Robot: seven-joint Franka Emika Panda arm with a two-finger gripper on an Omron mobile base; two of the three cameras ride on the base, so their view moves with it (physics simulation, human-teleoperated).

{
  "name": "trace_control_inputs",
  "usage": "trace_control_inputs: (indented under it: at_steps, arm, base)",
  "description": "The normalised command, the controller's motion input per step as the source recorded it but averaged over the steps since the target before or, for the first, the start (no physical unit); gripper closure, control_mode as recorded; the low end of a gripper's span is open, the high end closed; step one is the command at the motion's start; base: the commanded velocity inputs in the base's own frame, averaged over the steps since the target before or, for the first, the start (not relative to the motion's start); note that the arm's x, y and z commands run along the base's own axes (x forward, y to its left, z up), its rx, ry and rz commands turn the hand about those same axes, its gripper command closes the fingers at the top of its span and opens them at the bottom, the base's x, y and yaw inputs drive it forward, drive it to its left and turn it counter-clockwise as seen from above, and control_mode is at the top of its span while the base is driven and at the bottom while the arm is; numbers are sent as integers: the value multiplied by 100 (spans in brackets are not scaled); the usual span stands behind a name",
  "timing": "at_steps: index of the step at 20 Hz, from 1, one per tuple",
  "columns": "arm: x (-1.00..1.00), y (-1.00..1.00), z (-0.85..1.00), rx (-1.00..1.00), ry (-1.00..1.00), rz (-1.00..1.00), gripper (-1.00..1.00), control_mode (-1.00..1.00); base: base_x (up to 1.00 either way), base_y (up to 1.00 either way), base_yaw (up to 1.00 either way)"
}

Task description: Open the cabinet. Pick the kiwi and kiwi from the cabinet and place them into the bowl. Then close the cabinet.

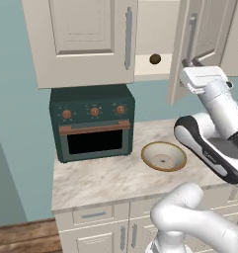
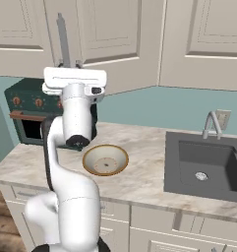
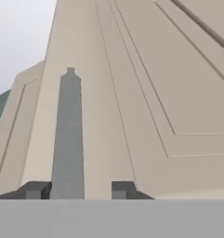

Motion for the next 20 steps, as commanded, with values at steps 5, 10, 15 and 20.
trace_control_inputs:
  at_steps: [5,10,15,20]
  arm:
    - [-53,-98,50,10,-1,15,100,-100]
    - [-20,-13,4,2,-3,0,-100,-100]
    - [-100,-63,0,3,-1,-1,-100,-100]
    - [-100,-3,-4,-1,0,0,-100,-100]
  base:
    - [0,0,0]
    - [0,0,0]
    - [0,0,0]
    - [0,0,0]
